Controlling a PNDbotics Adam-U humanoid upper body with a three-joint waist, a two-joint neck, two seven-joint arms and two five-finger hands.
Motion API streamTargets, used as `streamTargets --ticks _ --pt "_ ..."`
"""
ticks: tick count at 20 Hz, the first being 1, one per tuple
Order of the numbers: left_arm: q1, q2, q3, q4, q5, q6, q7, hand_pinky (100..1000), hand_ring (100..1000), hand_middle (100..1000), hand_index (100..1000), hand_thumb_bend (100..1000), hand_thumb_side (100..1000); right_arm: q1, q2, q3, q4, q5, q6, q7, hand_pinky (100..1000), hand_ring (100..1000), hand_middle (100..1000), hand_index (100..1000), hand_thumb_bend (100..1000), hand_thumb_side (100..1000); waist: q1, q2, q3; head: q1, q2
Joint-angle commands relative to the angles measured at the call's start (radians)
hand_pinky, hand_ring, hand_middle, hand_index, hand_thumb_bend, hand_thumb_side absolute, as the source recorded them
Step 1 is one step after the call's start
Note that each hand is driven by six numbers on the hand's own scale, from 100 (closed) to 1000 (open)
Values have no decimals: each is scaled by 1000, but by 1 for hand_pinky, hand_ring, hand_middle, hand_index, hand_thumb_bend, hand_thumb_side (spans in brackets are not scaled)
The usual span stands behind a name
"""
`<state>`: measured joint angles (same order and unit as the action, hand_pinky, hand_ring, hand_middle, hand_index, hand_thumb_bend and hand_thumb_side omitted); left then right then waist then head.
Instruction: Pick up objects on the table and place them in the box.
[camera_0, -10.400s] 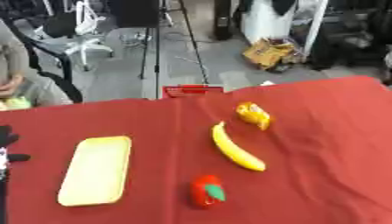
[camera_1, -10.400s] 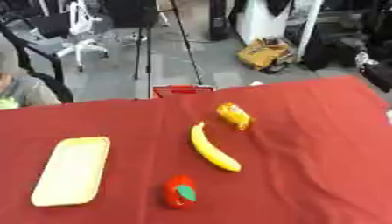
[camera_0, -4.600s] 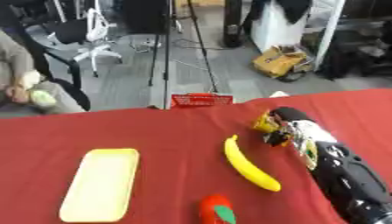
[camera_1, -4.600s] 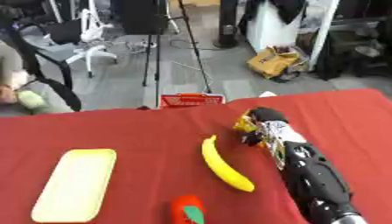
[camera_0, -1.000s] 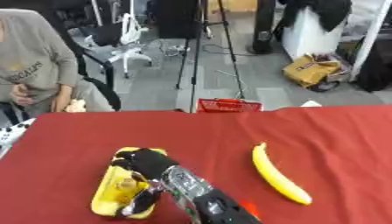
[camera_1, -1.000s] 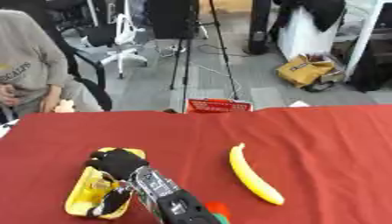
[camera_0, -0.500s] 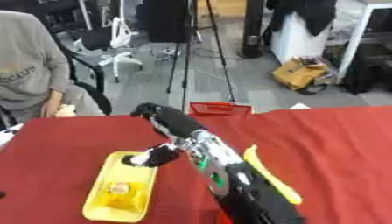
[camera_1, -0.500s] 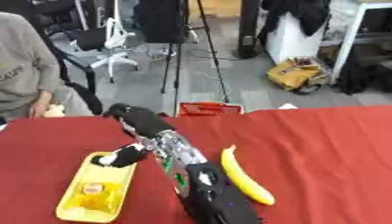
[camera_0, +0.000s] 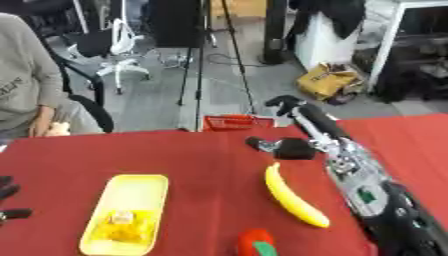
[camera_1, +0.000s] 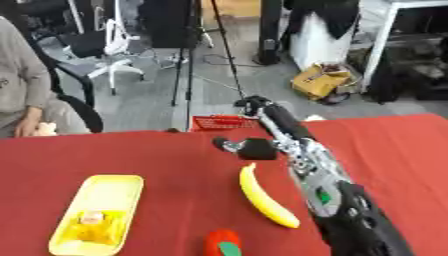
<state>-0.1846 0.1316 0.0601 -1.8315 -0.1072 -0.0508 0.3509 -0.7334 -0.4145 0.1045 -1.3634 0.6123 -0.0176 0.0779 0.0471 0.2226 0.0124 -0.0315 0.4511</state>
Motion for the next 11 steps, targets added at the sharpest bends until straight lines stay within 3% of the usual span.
streamTargets --ticks 1,11 --pt "-2 20 10 -10 -1 -3 7 530 774 748 742 645 826 22 -53 -25 -81 -43 24 -3 774 775 872 891 651 591 5 -42 -12 23 13" --pt "6 21 10 -5 -2 -2 11 532 782 755 741 644 827 113 -54 -75 -118 -118 48 -42 754 760 866 886 639 588 10 -51 -38 3 41"
